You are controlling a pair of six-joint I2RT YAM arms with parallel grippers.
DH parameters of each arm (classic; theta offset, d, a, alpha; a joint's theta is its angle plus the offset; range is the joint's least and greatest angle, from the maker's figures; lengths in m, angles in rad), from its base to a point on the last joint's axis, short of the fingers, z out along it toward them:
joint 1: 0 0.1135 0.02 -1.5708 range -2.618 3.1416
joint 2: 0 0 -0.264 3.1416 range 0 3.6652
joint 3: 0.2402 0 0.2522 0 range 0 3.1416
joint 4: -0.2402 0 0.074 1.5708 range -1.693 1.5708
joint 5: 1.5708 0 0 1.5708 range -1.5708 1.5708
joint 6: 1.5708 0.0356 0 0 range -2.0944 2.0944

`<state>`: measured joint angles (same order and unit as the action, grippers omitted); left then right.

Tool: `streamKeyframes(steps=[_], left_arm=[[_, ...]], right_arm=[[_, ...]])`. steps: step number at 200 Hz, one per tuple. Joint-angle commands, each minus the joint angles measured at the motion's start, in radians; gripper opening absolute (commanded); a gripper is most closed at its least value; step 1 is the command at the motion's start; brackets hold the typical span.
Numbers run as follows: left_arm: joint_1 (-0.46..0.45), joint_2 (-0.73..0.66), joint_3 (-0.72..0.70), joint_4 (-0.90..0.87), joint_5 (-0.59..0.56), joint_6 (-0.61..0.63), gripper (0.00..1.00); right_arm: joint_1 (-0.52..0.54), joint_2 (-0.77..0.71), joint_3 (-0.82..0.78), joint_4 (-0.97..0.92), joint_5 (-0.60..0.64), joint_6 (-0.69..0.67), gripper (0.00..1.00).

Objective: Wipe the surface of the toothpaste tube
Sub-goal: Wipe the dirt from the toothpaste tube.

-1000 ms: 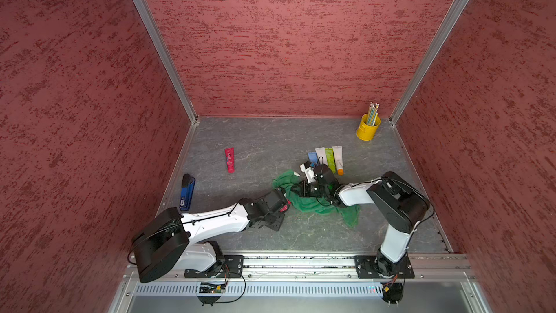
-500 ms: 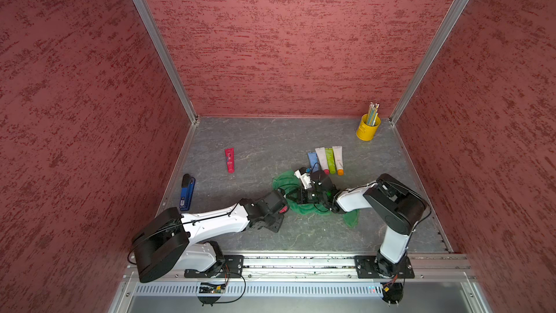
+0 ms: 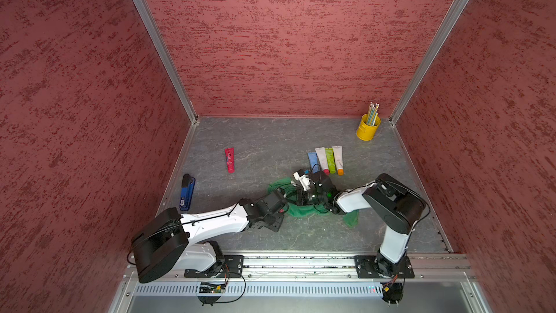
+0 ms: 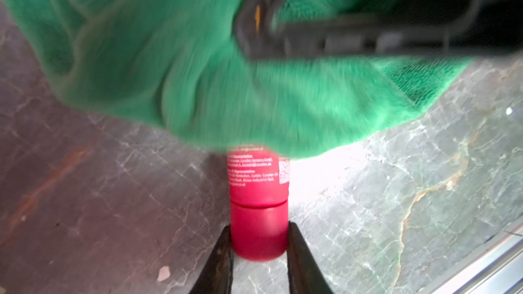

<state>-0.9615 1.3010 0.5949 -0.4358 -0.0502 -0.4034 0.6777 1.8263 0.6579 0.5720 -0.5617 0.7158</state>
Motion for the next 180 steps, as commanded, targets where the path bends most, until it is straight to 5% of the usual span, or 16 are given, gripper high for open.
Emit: streamKeyframes(steps=[1,53,124,180], left_arm=[[0.0,-0.019,0.0,0.03,-0.012,0.009,0.01],[0.0,-0.022,-0.001,0.031,-0.012,0.007,0.01],[0.008,-0.024,0.0,0.029,-0.01,0.007,0.01],[0.019,-0.028,-0.002,0.025,-0.009,0.001,0.01]], right_arm=[[-0.057,-0.021,0.045,-0.185,0.171,-0.085,0.0],[-0.059,0.009,0.071,-0.177,0.116,-0.093,0.0],[0.122,-0.005,-0.056,-0.045,-0.086,-0.004,0.0],[0.123,0.021,-0.02,-0.088,-0.094,-0.039,0.0]])
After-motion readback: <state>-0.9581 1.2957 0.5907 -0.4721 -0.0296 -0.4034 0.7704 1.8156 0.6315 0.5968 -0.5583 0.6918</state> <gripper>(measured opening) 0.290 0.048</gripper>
